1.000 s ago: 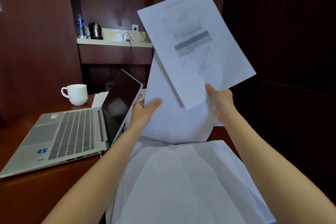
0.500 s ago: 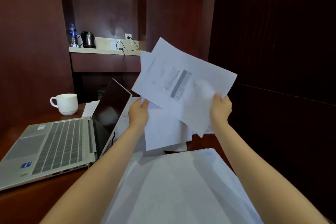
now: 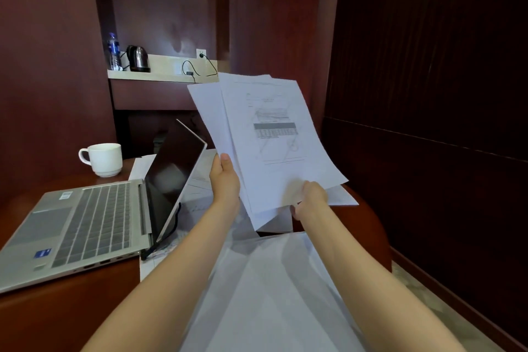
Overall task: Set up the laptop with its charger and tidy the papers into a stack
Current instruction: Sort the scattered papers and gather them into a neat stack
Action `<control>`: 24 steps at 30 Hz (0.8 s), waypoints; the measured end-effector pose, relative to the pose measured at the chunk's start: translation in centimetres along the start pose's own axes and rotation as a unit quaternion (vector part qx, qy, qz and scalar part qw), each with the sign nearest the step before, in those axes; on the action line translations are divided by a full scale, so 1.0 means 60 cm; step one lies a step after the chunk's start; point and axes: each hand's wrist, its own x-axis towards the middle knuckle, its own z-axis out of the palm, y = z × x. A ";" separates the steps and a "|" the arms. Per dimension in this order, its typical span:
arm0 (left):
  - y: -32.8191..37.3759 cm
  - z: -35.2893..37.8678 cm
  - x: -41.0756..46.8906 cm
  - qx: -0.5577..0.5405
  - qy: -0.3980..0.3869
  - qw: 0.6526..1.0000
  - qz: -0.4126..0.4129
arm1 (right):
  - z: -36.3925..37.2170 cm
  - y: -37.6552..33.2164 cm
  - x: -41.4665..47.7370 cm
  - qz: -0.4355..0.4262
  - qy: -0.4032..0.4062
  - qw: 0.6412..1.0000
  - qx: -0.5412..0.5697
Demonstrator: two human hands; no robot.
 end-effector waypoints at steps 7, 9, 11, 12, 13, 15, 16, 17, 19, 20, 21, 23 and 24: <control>0.008 0.006 -0.006 -0.033 -0.020 0.999 -0.014 | -0.009 0.009 0.007 0.043 -0.084 0.989 0.115; 0.008 0.004 -0.008 -0.047 -0.040 0.998 -0.028 | -0.017 0.001 0.012 0.001 -0.095 0.990 0.102; 0.013 -0.002 -0.009 -0.061 -0.062 0.995 -0.058 | -0.028 -0.011 0.018 -0.040 -0.067 0.995 0.061; 0.017 -0.004 -0.009 -0.070 -0.069 0.992 -0.076 | -0.035 -0.018 0.023 -0.060 -0.043 0.997 0.029; 0.019 -0.008 -0.008 -0.078 -0.073 0.990 -0.089 | -0.043 -0.024 0.029 -0.083 -0.016 0.996 -0.008; 0.019 -0.020 0.000 -0.089 -0.073 0.988 -0.100 | -0.062 -0.039 0.043 -0.124 0.047 0.988 -0.081; 0.016 -0.026 0.004 -0.086 -0.075 0.988 -0.100 | -0.071 -0.046 0.049 -0.143 0.073 0.981 -0.108; 0.015 -0.033 0.006 -0.079 -0.081 0.989 -0.097 | -0.081 -0.054 0.052 -0.156 0.088 0.976 -0.123; 0.014 -0.046 0.008 -0.042 -0.080 0.992 -0.089 | -0.097 -0.066 0.055 -0.175 0.097 0.971 -0.128; 0.012 -0.052 0.010 -0.023 -0.078 0.993 -0.084 | -0.103 -0.072 0.054 -0.185 0.096 0.971 -0.121; 0.010 -0.057 0.011 -0.001 -0.078 0.994 -0.078 | -0.108 -0.078 0.053 -0.199 0.093 0.969 -0.115; 0.009 -0.060 0.009 0.072 -0.087 0.993 -0.039 | -0.114 -0.091 0.055 -0.227 0.083 0.964 -0.114; 0.009 -0.060 0.008 0.107 -0.090 0.990 -0.019 | -0.114 -0.098 0.055 -0.241 0.075 0.961 -0.117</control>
